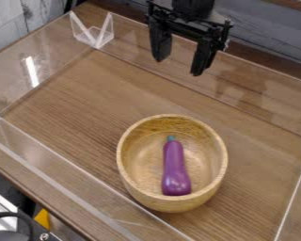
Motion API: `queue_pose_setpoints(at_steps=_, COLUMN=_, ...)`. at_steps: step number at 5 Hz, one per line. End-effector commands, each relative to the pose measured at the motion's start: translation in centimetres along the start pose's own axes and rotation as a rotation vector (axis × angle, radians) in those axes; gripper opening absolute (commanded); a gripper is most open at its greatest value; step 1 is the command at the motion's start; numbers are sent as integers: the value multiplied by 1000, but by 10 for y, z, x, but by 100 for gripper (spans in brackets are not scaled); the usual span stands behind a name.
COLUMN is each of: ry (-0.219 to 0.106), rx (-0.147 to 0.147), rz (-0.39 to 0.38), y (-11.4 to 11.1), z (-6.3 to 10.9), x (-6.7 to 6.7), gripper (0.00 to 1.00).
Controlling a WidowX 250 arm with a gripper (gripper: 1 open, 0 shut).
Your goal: Remove the purple eggplant from inside the brown bowl and put it on the table
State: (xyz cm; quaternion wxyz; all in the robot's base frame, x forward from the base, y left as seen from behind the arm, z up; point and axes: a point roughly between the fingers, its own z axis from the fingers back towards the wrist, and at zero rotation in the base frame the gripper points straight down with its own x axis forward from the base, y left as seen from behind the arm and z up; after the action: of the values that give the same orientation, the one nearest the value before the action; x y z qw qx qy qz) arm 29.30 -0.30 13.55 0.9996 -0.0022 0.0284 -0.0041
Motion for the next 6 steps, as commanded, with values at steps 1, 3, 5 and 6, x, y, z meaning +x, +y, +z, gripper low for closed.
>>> queue_pose_setpoints(at_steps=1, ry=18, rx=-4, rz=-26, y=2, z=-15, x=-1, gripper=100)
queue_pose_setpoints(at_steps=3, ry=26, rx=-66, rz=67, y=-9, z=-27, x=-40, gripper=100)
queue_pose_setpoints(at_steps=5, ry=7, rx=-75, rz=159, y=-2, z=-37, x=-45, gripper=100)
queue_pose_setpoints(at_steps=6, ry=-15, rx=-85, rz=224, y=7, z=-48, x=-48, gripper=100)
